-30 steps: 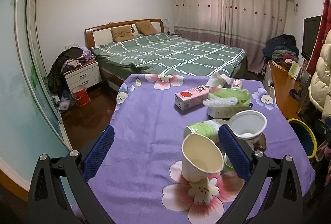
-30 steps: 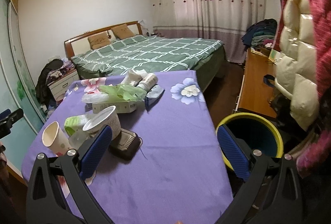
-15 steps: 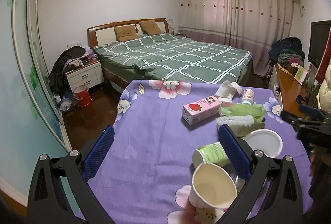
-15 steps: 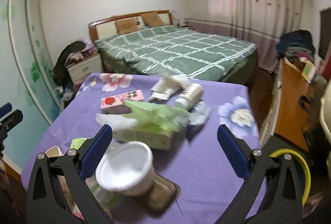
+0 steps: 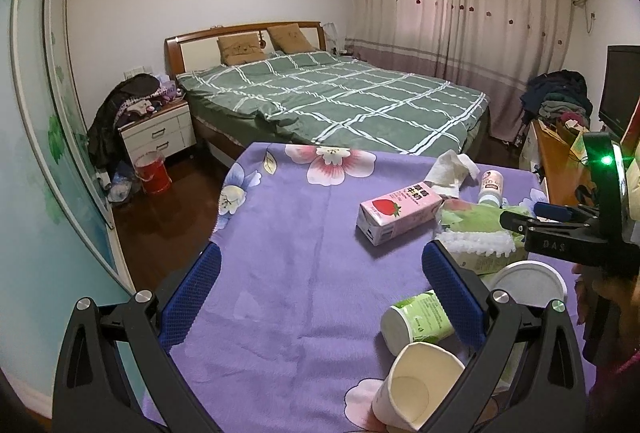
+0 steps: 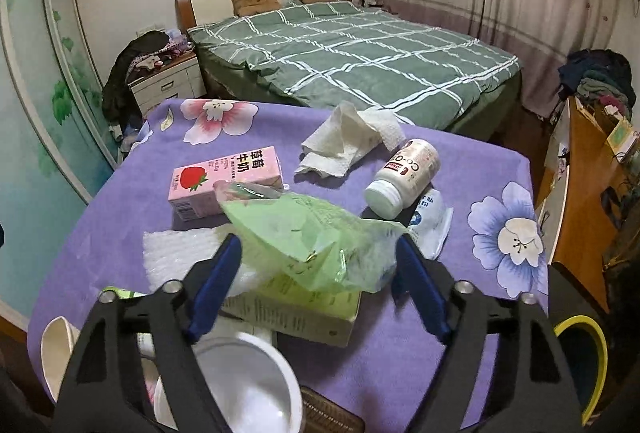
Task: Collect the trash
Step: 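Reach the right gripper to the green plastic bag and grasp it, then carry the green bag with the right gripper into the yellow-rimmed bin and release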
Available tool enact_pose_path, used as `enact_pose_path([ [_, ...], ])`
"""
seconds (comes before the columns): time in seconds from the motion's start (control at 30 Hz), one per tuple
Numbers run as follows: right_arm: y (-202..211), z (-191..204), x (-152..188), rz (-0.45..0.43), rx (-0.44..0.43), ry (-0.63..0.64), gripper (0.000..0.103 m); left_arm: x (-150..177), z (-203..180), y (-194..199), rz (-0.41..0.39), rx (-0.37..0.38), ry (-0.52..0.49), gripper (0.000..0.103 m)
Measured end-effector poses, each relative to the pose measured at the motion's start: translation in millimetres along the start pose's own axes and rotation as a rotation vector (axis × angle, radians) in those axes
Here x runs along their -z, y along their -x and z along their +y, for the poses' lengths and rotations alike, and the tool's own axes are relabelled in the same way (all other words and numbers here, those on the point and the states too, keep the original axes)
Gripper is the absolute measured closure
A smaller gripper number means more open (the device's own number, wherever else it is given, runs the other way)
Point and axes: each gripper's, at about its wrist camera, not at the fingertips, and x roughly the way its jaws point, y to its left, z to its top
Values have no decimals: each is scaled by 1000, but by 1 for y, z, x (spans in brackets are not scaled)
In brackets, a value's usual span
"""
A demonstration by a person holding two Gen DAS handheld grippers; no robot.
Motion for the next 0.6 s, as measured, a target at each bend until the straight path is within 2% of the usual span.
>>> enact_pose_path([
  [0.1,-5,-2,1,24,-32,-3,40,1,-3,-6,10,6,-3,4],
  [0.23,-1,1,2,12,-38,10,55,1,-6,-9,13,14,-4,4],
  [0.33,2,0,1,0,-43,13,71,1,-8,-8,11,20,-5,4],
  [0.4,3,0,0,-11,-46,10,77,1,-9,-8,10,23,-8,4],
  [0.47,6,-1,0,-22,-52,9,90,2,-10,-7,10,25,-8,4],
  [0.6,17,0,0,-52,-51,9,93,3,-10,-5,8,29,-8,4],
])
